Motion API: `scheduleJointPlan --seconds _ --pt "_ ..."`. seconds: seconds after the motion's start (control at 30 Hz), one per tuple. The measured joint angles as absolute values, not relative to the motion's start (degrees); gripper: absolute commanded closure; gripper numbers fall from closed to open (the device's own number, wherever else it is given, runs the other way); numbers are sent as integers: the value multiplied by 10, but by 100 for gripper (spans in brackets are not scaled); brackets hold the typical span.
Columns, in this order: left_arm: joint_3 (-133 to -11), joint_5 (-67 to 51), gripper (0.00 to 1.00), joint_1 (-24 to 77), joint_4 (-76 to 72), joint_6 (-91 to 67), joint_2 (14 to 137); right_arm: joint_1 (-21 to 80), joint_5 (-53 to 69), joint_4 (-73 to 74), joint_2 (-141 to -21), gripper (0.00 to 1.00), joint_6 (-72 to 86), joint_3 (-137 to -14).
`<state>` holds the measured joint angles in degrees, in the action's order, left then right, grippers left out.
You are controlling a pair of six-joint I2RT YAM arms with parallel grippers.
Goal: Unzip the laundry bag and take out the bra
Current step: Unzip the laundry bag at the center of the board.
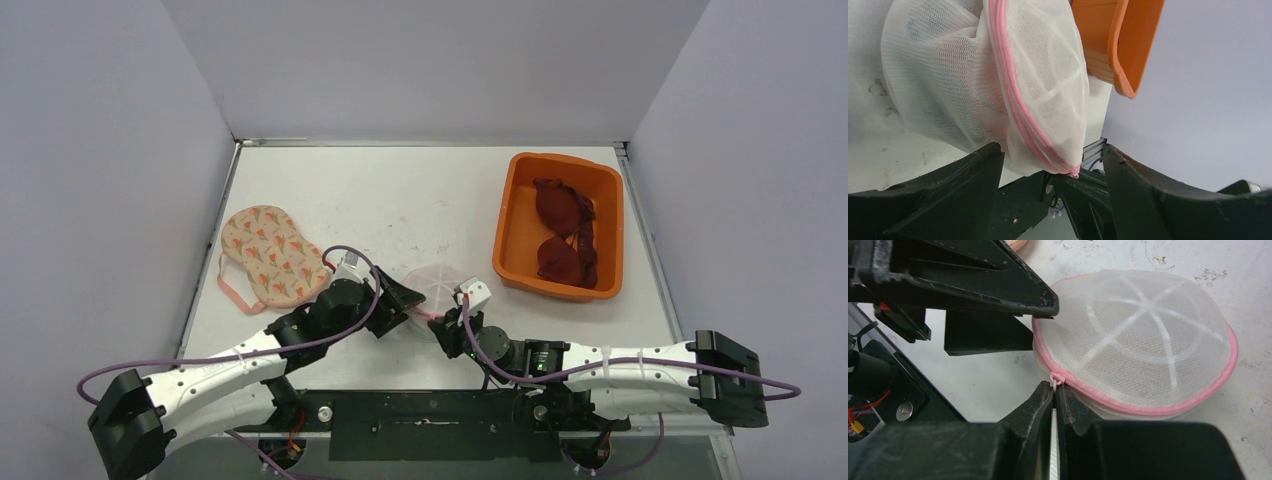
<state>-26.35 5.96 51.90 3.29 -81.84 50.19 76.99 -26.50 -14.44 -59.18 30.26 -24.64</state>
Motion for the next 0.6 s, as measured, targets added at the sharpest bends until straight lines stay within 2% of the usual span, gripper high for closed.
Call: scheduleJointPlan --seconds 0.13,0.43,0.6 --pt "-263 61 34 526 0 -829 536 770 -261 -145 -593 95 303 -246" --pt "-263 77 53 528 -37 -838 556 773 -256 -145 -593 95 301 -246" --pt "-262 89 76 528 -46 -840 556 773 -256 -145 -590 95 298 -246"
